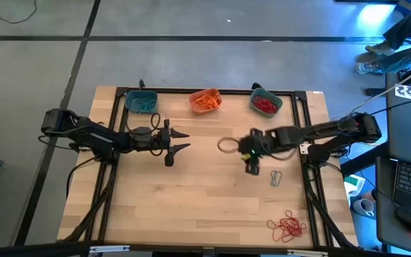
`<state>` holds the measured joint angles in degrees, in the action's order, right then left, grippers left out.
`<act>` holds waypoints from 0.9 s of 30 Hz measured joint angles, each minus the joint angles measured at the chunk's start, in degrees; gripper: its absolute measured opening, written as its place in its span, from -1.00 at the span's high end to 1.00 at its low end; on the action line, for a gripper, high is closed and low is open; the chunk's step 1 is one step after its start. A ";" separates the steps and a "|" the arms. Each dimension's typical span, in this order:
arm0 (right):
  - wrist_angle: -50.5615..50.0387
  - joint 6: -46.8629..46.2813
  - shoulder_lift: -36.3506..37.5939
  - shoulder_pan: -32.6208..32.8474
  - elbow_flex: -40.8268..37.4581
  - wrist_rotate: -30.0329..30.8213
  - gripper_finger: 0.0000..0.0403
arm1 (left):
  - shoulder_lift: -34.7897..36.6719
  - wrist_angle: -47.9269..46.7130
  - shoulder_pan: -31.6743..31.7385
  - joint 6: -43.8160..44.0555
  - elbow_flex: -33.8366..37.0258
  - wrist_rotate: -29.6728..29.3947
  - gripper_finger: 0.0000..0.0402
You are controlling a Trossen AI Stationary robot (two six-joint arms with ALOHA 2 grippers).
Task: Sort rubber bands into baskets
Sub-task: Put the blue rubber band into the blue bin
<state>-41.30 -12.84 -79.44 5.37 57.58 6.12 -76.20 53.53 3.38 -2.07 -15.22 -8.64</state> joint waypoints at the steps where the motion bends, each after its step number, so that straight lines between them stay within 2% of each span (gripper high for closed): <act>1: -1.38 -2.21 0.78 1.51 -0.72 -0.56 0.13 | 0.00 -0.01 0.00 0.00 0.00 0.00 0.18; 6: -6.23 -15.53 4.08 9.88 -3.59 -4.70 0.13 | 0.00 -0.20 0.04 -0.30 0.00 0.00 0.18; 15: -8.34 -38.67 4.12 23.02 -7.91 -5.27 0.13 | 0.00 -0.53 0.04 -1.07 0.00 0.00 0.18; 19: -10.08 -45.56 4.17 24.81 -11.63 -5.21 0.13 | 0.00 -0.62 0.04 -1.09 0.00 0.00 0.18; 27: -9.33 -52.18 4.15 24.61 -19.98 -5.10 0.13 | -0.02 -2.54 0.04 -0.78 0.00 0.00 0.18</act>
<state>-50.63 -65.01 -75.29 29.98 37.61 1.02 -76.22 50.98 3.42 -2.85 -15.22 -8.65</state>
